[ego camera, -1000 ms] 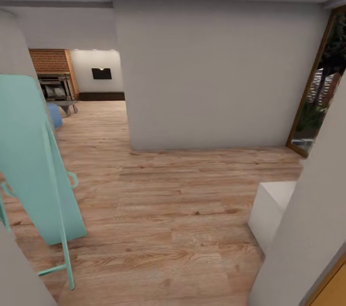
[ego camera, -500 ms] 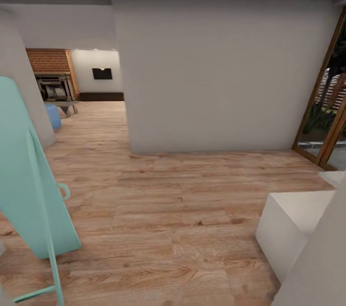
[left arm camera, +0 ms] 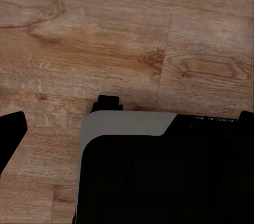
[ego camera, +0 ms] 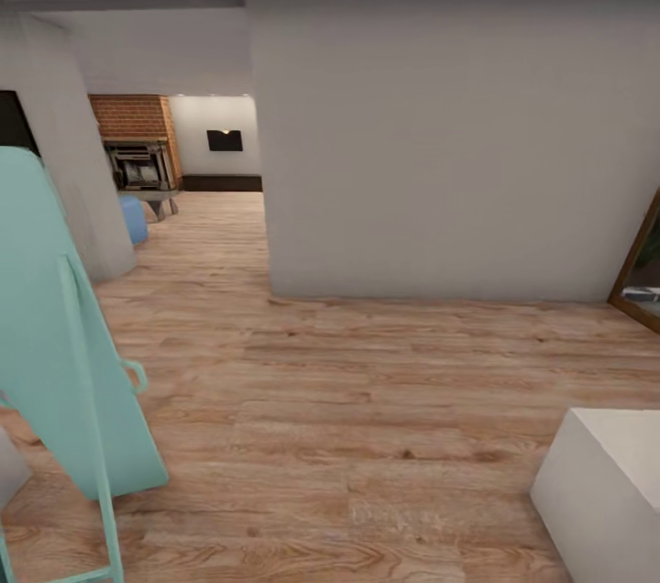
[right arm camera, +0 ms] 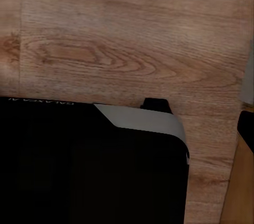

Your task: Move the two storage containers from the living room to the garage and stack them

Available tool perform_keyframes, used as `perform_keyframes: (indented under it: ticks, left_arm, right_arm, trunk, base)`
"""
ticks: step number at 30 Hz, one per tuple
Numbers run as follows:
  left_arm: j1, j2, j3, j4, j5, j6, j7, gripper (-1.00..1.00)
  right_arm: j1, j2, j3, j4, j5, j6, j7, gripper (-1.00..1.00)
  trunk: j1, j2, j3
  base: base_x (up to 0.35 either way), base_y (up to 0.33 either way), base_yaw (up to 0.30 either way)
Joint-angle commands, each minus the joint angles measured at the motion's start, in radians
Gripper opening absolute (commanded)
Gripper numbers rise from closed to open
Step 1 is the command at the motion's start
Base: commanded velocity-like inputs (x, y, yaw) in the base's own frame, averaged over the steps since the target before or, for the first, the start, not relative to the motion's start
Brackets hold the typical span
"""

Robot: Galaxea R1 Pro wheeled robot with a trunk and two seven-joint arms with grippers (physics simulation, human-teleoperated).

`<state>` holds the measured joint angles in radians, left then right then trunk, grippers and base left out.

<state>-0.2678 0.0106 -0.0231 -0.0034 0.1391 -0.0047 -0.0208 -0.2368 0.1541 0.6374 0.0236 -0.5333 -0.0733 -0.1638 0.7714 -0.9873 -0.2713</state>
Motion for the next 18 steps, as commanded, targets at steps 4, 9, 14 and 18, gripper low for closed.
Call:
perform_keyframes:
  ticks: [4, 9, 14, 18]
  left_arm:
    - [-0.001, 0.0, -0.003, 0.0, 0.01, -0.001, -0.002, 1.0]
    - [-0.001, 0.0, -0.003, 0.0, 0.01, -0.001, -0.002, 1.0]
    - [-0.001, 0.0, -0.003, 0.0, 0.01, -0.001, -0.002, 1.0]
    - [-0.001, 0.0, -0.003, 0.0, 0.01, -0.001, -0.002, 1.0]
  right_arm:
    - [-0.001, 0.001, 0.008, 0.002, -0.009, -0.005, -0.001, 1.0]
    - [-0.001, 0.001, 0.008, 0.002, -0.009, -0.005, -0.002, 1.0]
    - [-0.001, 0.001, 0.008, 0.002, -0.008, -0.005, -0.001, 1.0]
    - [-0.001, 0.001, 0.008, 0.002, -0.008, -0.005, -0.001, 1.0]
  trunk:
    - [0.001, -0.001, -0.001]
    - [0.001, -0.001, -0.001]
    - [0.001, -0.001, -0.001]
    - [0.001, -0.001, -0.001]
  base:
    - [0.322, 0.0, 0.022]
    - [0.322, 0.0, 0.003]
    - [0.322, 0.0, 0.0]
    - [0.322, 0.0, 0.0]
